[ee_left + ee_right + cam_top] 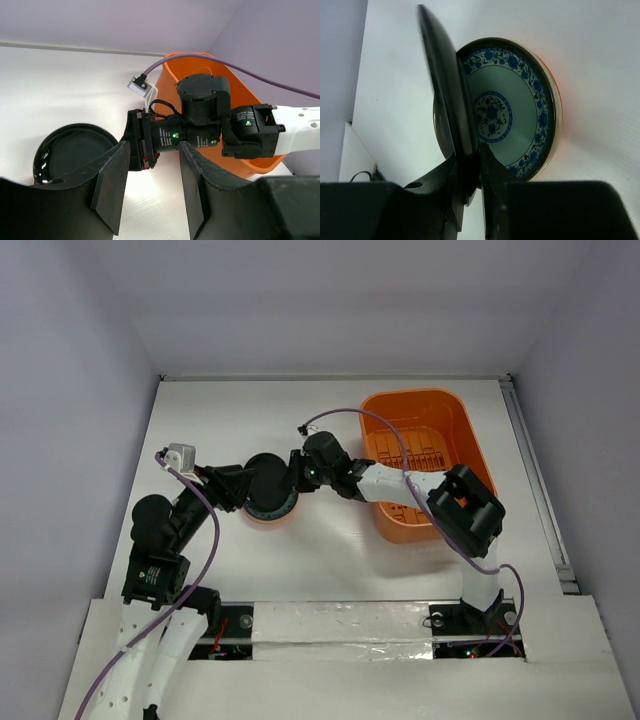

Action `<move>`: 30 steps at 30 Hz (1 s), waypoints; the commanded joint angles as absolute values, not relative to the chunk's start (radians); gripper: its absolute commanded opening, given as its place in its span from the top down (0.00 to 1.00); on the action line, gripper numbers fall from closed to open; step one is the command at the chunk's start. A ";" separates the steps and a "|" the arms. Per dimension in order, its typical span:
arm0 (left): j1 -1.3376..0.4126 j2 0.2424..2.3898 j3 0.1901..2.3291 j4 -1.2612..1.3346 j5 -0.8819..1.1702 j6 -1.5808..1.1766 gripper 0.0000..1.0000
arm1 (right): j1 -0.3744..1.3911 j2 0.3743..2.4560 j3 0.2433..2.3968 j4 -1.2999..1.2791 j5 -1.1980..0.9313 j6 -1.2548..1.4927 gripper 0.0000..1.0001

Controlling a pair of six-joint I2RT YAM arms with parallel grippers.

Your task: Unload the plates from the dish rack

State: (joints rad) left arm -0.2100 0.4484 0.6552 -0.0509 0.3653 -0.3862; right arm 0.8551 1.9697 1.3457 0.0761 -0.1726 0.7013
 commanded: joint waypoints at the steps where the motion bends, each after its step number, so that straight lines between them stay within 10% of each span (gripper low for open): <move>1: -0.215 0.454 0.690 -0.018 0.368 -0.380 0.59 | 0.880 1.973 1.381 0.131 -0.186 0.706 0.78; 14: -0.196 0.463 0.686 -0.012 0.365 -0.383 0.59 | 0.949 1.875 1.373 0.003 -0.015 0.618 0.24; 16: -0.187 0.466 0.687 -0.012 0.365 -0.383 0.59 | 0.960 1.853 1.368 -0.038 0.035 0.597 0.00; 28: -0.150 0.483 0.684 -0.009 0.354 -0.383 0.59 | 0.979 1.697 1.312 -0.115 0.164 0.538 0.01; 30: -0.150 0.483 0.683 -0.006 0.351 -0.382 0.59 | 0.979 1.671 1.289 -0.114 0.178 0.532 0.14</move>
State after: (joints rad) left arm -0.1589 0.4767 0.6552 -0.0502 0.3576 -0.3866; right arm 0.9646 1.7248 1.3224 -0.0994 0.1165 0.5632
